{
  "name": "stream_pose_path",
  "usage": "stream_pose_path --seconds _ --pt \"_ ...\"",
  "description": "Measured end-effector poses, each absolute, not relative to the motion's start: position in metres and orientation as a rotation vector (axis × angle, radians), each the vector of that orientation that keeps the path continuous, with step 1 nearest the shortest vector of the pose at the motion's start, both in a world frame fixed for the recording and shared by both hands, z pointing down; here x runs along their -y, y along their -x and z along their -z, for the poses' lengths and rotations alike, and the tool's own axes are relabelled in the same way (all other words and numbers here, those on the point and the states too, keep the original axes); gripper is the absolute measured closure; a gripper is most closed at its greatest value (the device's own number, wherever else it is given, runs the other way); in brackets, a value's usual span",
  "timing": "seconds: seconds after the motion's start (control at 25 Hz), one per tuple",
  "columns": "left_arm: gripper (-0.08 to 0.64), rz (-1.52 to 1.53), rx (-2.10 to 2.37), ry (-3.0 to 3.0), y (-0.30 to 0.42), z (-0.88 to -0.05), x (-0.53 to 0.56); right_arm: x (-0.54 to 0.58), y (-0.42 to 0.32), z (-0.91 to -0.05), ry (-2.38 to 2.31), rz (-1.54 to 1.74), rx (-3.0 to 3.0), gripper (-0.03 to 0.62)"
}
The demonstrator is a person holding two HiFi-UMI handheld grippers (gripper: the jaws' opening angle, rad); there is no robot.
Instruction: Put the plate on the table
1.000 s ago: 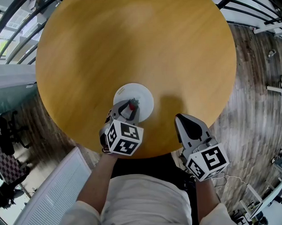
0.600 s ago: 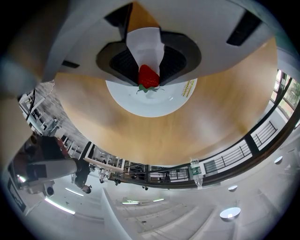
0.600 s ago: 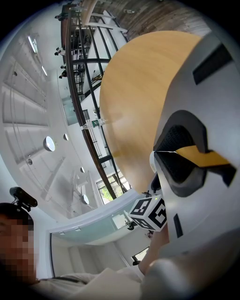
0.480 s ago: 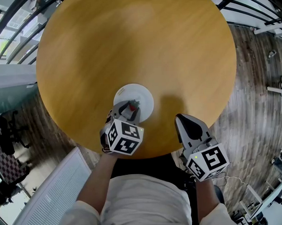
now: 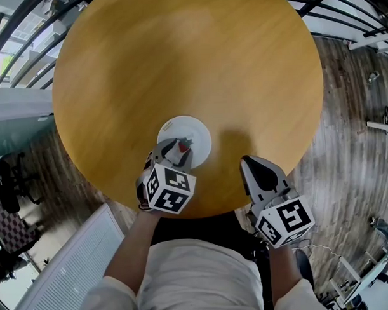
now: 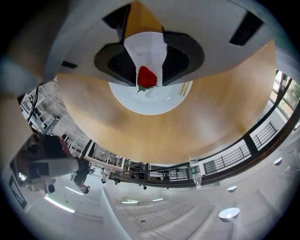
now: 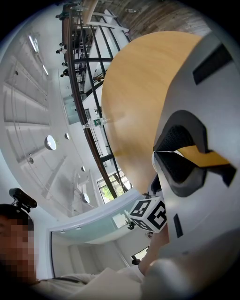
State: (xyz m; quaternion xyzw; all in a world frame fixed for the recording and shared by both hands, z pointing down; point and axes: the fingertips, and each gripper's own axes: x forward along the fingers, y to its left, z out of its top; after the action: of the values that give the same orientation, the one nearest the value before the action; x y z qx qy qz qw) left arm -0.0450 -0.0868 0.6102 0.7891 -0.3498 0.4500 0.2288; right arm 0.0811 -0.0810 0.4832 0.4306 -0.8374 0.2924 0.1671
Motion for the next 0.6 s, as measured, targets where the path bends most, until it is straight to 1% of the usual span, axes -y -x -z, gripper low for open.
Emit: stream_pose_path --seconds 0.4,0.6 --pt "0.371 -1.198 1.006 -2.187 0.056 -0.579 0.077 0.081 -0.078 -0.458 -1.228 -0.774 2.426 0.568" --pt "0.410 -1.102 1.072 -2.181 0.069 -0.552 0.066 0.073 -0.077 -0.435 -1.222 -0.713 2.458 0.566"
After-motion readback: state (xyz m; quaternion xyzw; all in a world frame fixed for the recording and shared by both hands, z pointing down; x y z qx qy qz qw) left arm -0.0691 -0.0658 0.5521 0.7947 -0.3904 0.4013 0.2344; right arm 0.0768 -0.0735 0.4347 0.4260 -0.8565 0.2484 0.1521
